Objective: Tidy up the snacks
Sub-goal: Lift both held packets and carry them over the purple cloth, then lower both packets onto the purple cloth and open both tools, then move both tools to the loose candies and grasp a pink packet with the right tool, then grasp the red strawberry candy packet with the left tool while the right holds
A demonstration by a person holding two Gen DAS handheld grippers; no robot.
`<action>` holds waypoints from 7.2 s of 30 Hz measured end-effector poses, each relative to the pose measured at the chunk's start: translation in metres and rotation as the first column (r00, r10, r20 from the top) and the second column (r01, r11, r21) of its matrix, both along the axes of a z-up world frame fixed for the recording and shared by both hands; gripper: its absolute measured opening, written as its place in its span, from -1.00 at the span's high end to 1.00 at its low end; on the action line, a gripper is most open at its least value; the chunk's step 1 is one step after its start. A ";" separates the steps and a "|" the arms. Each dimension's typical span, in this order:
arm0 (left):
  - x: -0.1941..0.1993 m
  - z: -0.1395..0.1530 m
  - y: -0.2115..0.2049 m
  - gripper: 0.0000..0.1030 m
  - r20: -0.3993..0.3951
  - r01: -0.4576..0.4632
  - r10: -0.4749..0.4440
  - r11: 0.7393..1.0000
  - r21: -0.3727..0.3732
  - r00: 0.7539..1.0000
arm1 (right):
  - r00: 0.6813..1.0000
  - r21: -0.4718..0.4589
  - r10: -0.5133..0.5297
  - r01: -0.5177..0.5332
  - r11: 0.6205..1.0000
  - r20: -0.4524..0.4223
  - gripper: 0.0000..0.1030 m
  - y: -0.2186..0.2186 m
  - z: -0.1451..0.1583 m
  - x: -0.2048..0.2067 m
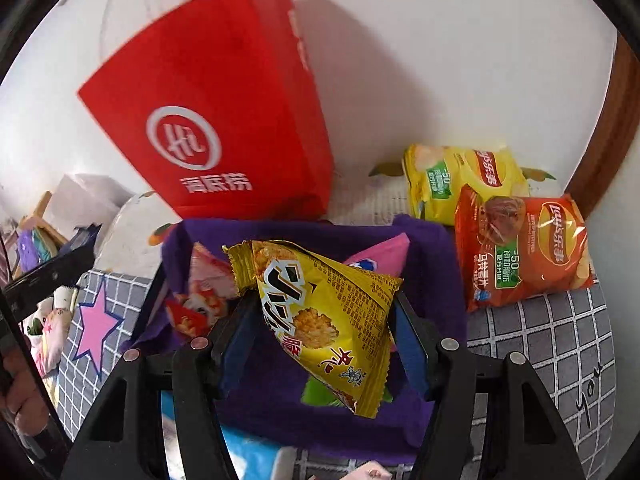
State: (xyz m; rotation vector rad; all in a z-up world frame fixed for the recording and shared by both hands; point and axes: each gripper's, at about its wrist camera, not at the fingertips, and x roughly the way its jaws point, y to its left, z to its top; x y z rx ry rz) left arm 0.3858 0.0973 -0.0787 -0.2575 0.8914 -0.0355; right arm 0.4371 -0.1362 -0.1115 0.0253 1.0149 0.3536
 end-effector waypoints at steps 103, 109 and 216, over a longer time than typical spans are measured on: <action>0.032 -0.077 0.020 -0.17 -0.381 -0.013 -0.072 0.976 -0.217 0.922 | 0.996 -0.115 0.093 -0.092 0.989 -0.001 -0.42 0.025 0.013 -0.034; 0.025 -0.058 0.016 -0.17 -0.342 0.030 -0.116 0.968 -0.247 0.933 | 0.999 -0.126 0.031 -0.029 0.992 0.014 -0.42 0.004 0.016 -0.061; -0.197 -0.105 -0.107 0.08 -0.153 0.133 -0.108 0.977 0.168 0.982 | 0.976 -0.114 -0.183 0.196 0.974 0.116 0.33 -0.106 -0.092 -0.227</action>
